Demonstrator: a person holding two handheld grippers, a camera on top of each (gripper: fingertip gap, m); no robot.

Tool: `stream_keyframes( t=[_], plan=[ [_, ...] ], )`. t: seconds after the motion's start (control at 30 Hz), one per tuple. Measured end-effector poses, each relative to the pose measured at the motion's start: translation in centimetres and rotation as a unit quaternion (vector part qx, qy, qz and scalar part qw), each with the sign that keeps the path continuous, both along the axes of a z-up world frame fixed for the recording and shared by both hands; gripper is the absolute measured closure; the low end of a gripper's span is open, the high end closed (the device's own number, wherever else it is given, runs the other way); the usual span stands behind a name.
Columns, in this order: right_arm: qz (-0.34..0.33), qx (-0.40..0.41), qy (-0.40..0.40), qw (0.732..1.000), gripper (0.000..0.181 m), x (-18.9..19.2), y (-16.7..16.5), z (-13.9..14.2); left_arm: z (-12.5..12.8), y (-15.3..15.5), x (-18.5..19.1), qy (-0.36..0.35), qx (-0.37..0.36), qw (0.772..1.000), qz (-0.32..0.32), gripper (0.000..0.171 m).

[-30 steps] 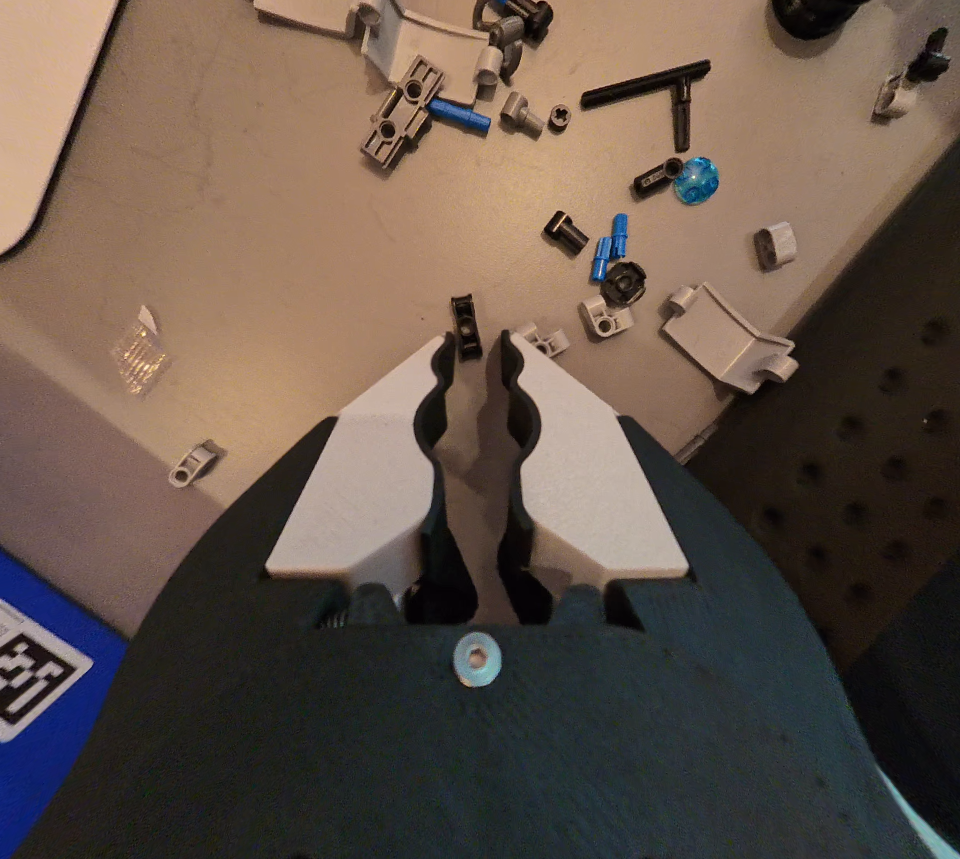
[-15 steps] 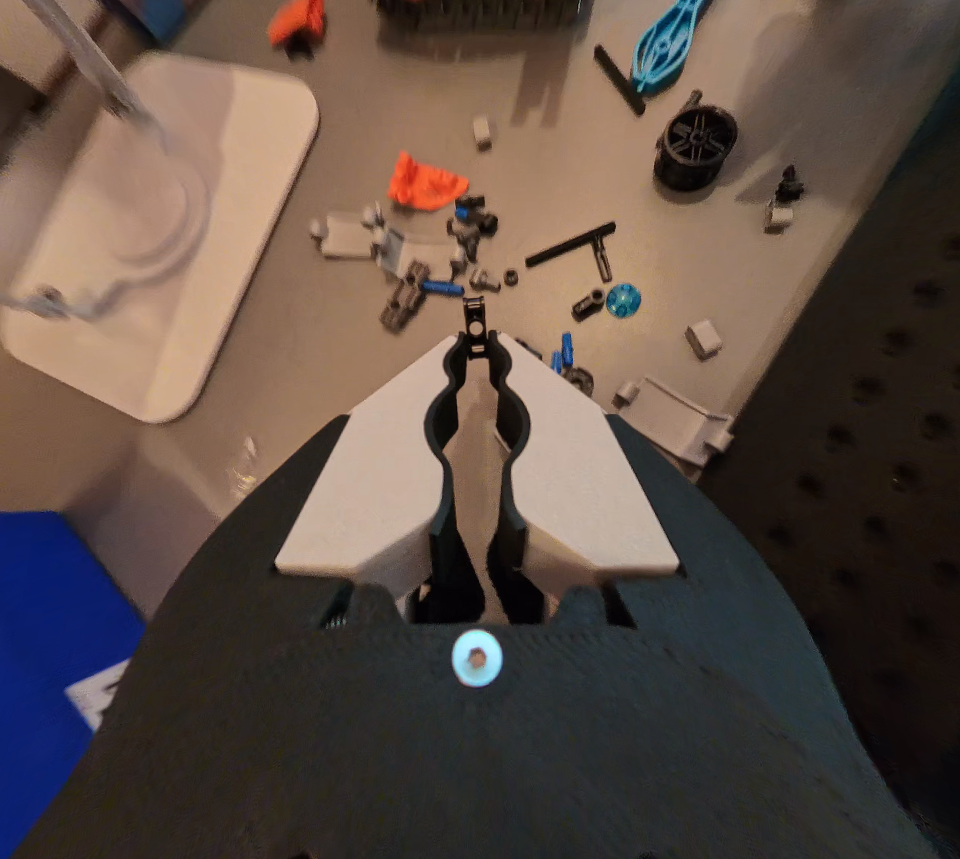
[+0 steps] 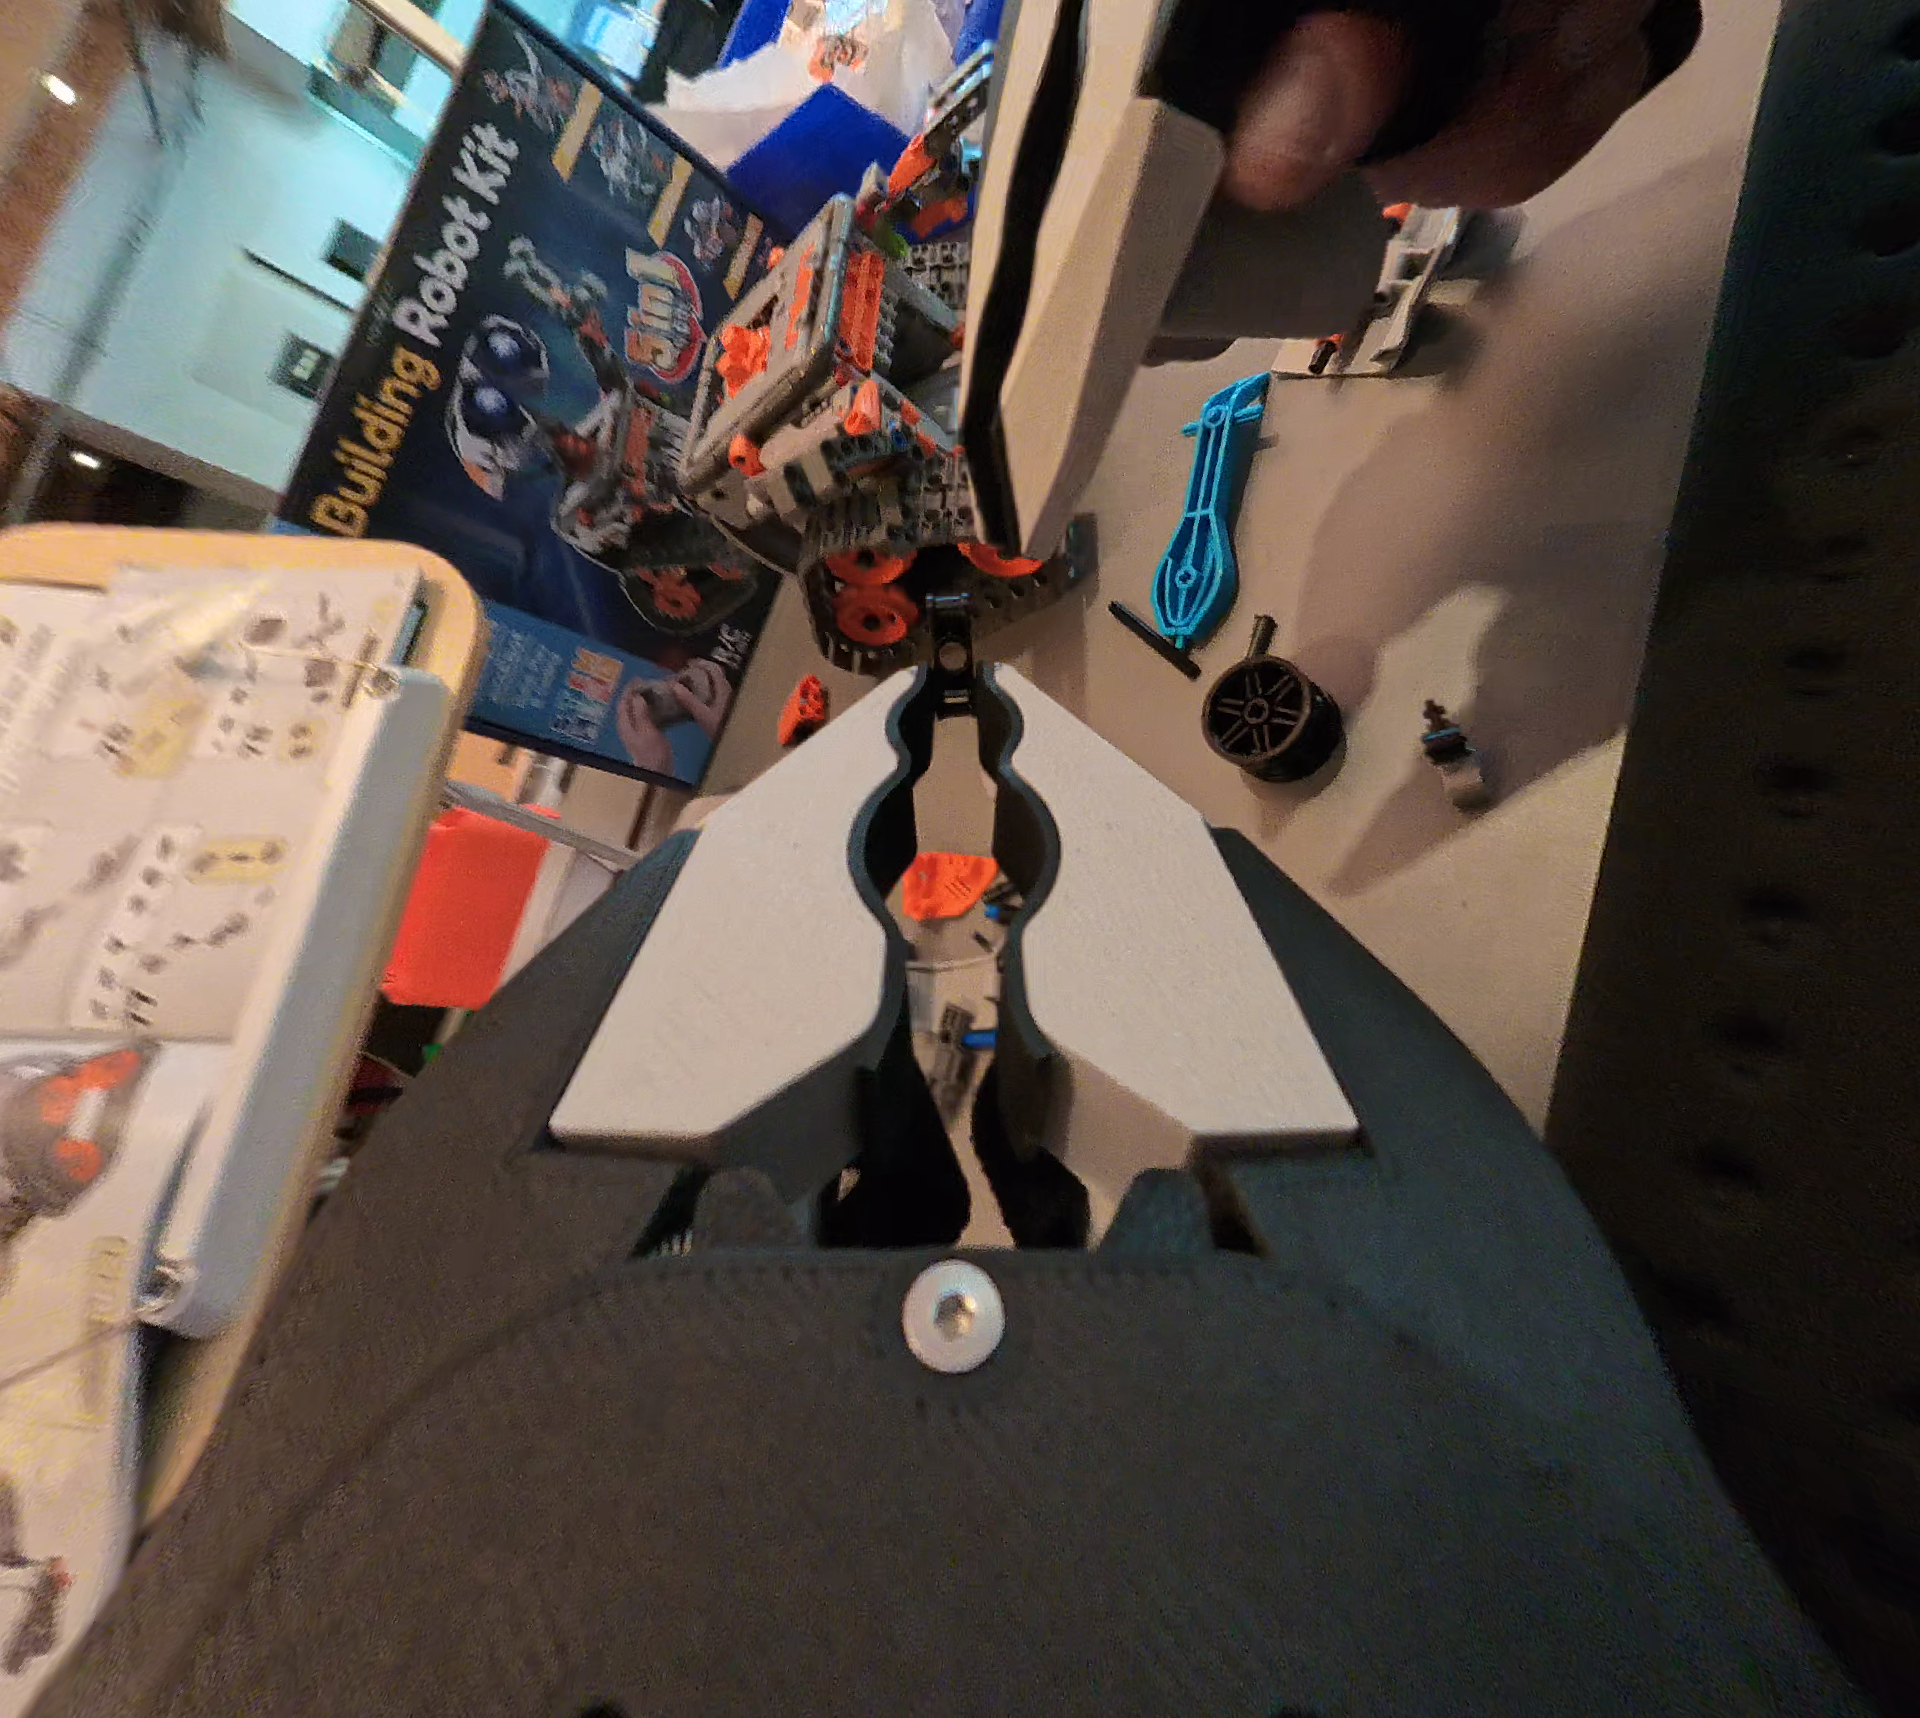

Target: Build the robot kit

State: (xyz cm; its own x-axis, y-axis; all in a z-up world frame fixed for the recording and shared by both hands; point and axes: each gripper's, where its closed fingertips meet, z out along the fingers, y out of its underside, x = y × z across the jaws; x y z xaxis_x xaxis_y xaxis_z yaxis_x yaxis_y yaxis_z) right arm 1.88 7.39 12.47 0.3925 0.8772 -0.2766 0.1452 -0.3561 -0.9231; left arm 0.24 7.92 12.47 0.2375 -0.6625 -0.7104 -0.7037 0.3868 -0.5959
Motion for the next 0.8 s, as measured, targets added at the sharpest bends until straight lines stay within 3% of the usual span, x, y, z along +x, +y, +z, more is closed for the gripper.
stream_keyframes(
  t=[0.2, 0.4, 0.5, 0.57, 0.73, 0.8],
  plan=[
    [0.020, -0.024, 0.051, 0.998, 0.164, -0.1, -0.7, 0.6, 0.2, -0.7, 1.6, 0.025, 0.063, 0.997, -0.023, 0.166],
    [0.026, -0.021, 0.056, 0.998, 0.176, 0.1, -1.1, 0.7, -0.1, -1.4, 2.5, 0.025, 0.067, 0.997, -0.034, 0.165],
    [0.033, -0.004, 0.014, 0.999, 0.176, 0.9, -1.3, -0.2, -1.1, -2.0, 2.4, 0.019, -0.004, 0.998, -0.052, 0.161],
    [0.049, 0.017, -0.048, 0.997, 0.176, 1.8, -1.7, -1.6, -2.6, -2.9, 1.9, 0.008, -0.116, 0.991, -0.067, 0.157],
    [0.100, 0.045, -0.176, 0.978, 0.176, 3.6, -2.7, -5.7, -7.1, -6.0, 1.2, 0.018, -0.365, 0.927, -0.089, 0.147],
    [0.120, 0.049, -0.187, 0.974, 0.176, 3.6, -2.9, -6.6, -8.8, -5.7, 1.0, 0.039, -0.376, 0.923, -0.068, 0.145]
  ],
)
